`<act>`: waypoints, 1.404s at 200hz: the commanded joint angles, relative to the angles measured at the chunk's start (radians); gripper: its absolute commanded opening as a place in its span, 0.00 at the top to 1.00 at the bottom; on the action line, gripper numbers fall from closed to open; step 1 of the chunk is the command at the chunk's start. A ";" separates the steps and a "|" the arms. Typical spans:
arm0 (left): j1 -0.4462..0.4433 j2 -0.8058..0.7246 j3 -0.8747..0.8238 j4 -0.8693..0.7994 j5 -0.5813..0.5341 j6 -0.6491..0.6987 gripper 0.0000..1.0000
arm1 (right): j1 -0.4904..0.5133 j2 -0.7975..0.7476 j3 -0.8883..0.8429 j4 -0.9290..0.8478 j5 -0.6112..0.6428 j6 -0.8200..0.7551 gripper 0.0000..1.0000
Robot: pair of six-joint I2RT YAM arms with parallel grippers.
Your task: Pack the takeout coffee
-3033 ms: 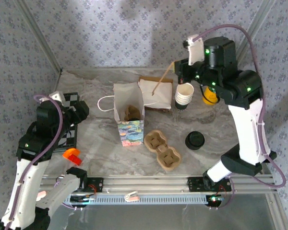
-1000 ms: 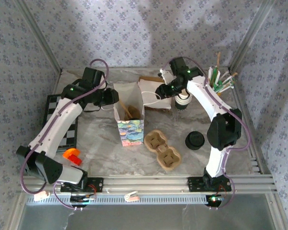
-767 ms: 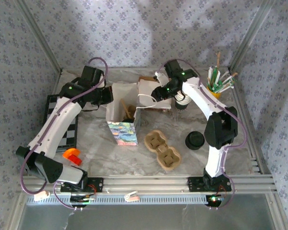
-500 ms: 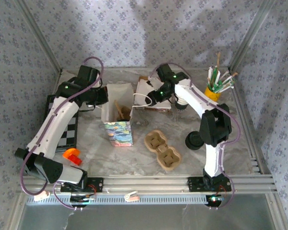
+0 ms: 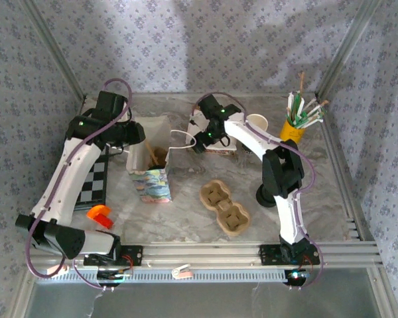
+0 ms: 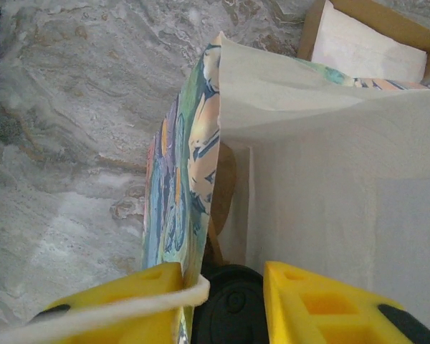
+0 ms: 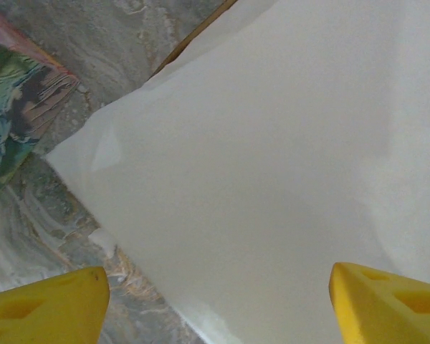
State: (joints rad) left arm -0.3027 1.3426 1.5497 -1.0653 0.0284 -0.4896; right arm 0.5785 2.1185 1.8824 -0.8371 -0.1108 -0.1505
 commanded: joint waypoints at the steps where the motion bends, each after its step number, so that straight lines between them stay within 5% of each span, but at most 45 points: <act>1: 0.007 -0.043 0.029 -0.039 -0.008 0.009 0.63 | 0.003 0.030 0.045 -0.026 0.053 -0.028 0.19; 71: 0.013 -0.101 0.038 -0.062 -0.029 0.009 0.60 | 0.002 0.020 0.061 -0.031 0.072 -0.037 0.54; 138: 0.013 -0.119 0.051 -0.067 -0.029 0.008 0.59 | 0.004 0.019 0.083 -0.043 0.045 -0.039 0.68; 175: 0.013 -0.126 0.053 -0.068 -0.028 0.011 0.58 | 0.006 0.029 0.103 -0.073 0.021 -0.046 0.92; 281: 0.013 -0.138 0.069 -0.068 -0.024 0.009 0.58 | -0.044 -0.058 0.109 -0.093 0.000 -0.011 1.00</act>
State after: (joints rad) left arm -0.2943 1.2358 1.5768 -1.1084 0.0097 -0.4896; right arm 0.5339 2.1071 1.9625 -0.8902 -0.1253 -0.1722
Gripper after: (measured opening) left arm 0.421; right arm 0.052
